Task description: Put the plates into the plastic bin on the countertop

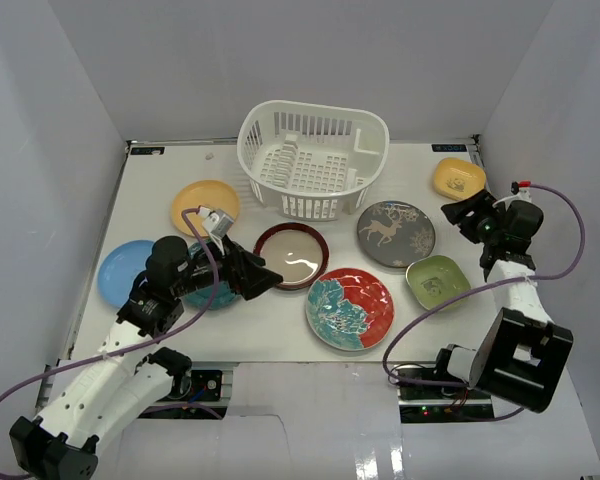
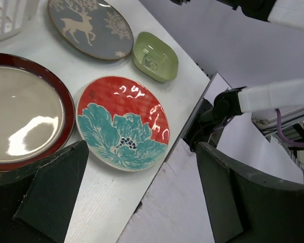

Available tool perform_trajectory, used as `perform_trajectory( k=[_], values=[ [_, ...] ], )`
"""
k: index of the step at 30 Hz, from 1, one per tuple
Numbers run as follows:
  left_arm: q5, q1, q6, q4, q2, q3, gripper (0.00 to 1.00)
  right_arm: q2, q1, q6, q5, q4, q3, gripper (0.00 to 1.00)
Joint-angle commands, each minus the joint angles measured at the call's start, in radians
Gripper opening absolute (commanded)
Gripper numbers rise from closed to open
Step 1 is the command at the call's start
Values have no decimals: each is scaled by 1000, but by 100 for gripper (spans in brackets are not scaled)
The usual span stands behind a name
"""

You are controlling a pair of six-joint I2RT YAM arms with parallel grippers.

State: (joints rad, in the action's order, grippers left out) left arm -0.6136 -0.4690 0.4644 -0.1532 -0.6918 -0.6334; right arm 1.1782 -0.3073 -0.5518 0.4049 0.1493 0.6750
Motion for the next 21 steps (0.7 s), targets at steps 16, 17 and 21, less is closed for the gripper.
perform_trajectory(
  k=[16,17,21],
  values=[
    [-26,-123,-43,-25,32,18,98,494,-154,104,284,329,6,69],
    [-28,-123,-43,-25,31,20,98,511,-154,104,297,320,11,69],
    [-23,-123,-44,-26,29,20,98,578,-151,112,325,306,23,70]
  ],
)
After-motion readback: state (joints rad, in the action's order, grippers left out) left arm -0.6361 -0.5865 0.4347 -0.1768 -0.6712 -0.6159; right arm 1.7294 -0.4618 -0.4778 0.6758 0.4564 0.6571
